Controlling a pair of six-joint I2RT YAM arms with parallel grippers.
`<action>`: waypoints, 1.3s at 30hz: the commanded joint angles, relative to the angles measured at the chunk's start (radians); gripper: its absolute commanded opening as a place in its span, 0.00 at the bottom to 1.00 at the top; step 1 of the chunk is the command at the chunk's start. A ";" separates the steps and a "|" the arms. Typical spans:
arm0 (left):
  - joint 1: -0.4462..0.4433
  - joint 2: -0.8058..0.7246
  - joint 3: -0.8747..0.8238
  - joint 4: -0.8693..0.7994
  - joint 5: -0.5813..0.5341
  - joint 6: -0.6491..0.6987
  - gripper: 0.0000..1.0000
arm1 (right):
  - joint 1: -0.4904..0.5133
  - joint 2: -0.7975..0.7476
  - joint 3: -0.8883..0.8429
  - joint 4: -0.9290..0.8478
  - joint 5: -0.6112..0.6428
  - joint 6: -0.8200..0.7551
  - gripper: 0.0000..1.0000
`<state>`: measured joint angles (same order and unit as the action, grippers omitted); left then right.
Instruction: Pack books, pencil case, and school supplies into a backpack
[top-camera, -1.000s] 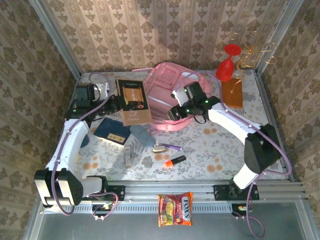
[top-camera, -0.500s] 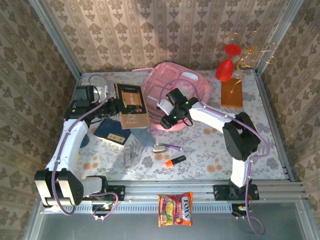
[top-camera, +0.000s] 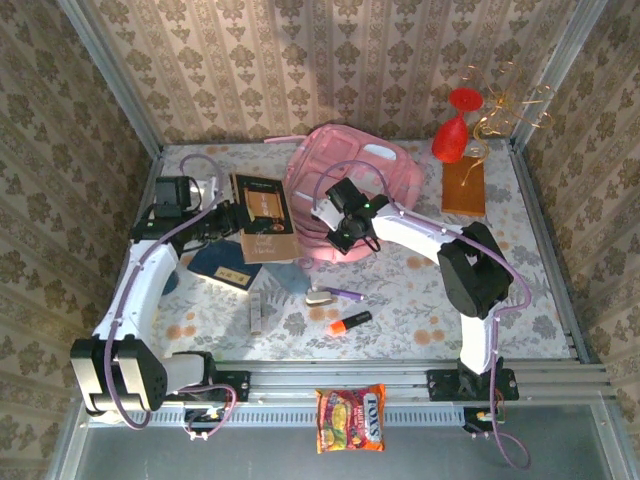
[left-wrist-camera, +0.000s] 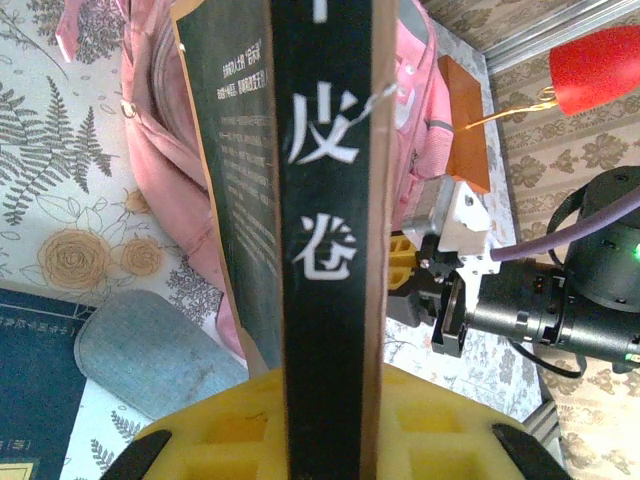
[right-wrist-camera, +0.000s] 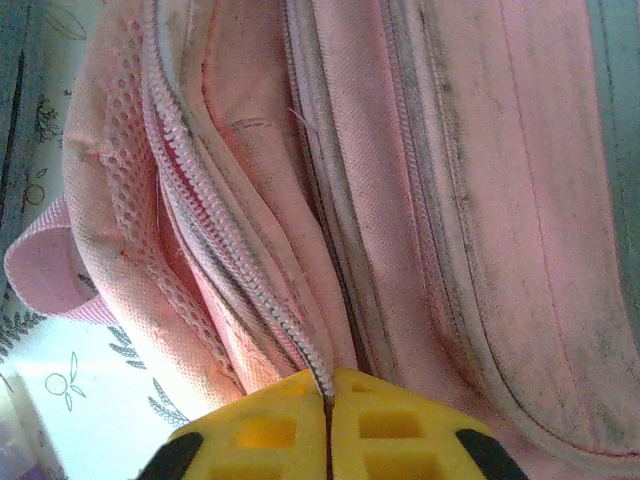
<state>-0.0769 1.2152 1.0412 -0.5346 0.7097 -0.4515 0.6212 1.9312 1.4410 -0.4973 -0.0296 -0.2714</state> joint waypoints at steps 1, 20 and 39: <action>0.003 -0.050 -0.023 0.044 0.033 -0.022 0.00 | 0.006 -0.075 0.022 0.013 0.010 0.036 0.04; -0.279 0.089 -0.149 0.358 0.299 -0.215 0.00 | -0.040 -0.083 0.466 -0.212 0.080 0.260 0.00; -0.222 0.522 0.037 0.886 0.257 -0.644 0.00 | -0.079 -0.138 0.434 -0.100 -0.055 0.224 0.00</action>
<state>-0.3126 1.7088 1.0428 0.1520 0.9703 -0.9623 0.5491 1.8465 1.8816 -0.6952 -0.0376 -0.0486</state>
